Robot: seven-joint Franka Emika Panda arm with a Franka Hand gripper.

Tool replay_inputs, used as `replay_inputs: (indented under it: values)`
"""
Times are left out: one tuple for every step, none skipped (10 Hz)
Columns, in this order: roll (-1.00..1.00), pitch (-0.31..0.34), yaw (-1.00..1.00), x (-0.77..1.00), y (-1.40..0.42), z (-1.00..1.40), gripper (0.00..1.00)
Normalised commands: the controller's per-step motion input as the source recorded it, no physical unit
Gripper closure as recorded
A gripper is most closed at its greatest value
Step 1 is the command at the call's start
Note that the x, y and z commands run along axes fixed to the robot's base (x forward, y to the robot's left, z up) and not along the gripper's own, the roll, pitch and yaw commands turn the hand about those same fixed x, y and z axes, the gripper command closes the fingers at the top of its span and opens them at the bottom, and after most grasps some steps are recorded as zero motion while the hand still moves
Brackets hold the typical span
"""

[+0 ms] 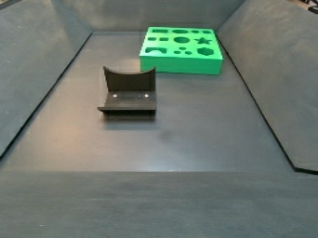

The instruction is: Insert the arch object.

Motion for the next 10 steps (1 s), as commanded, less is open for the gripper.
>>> replay_inputs:
  values:
    - [0.12, 0.0, -0.95, 0.22, 0.0, -0.77, 1.0]
    - [0.12, 0.0, -0.95, 0.22, 0.0, -0.77, 1.0]
    - [0.12, 0.0, -0.95, 0.21, 0.0, -0.77, 1.0]
    - [0.12, 0.0, -0.96, 0.2, 0.0, -0.75, 1.0]
    - [0.03, 0.0, -0.97, 0.18, 0.0, -0.66, 1.0]
    - [-0.04, 0.0, -0.83, 0.32, 0.15, -0.45, 1.0]
    - [0.0, 0.0, -0.61, 0.24, 0.38, -0.46, 1.0]
    - [-0.01, 0.01, -0.48, 0.18, 0.51, -0.49, 1.0]
    - [-0.06, 0.011, -0.34, 0.07, 0.61, -0.4, 1.0]
    - [-0.13, 0.01, -0.33, 0.0, 0.57, -0.32, 1.0]
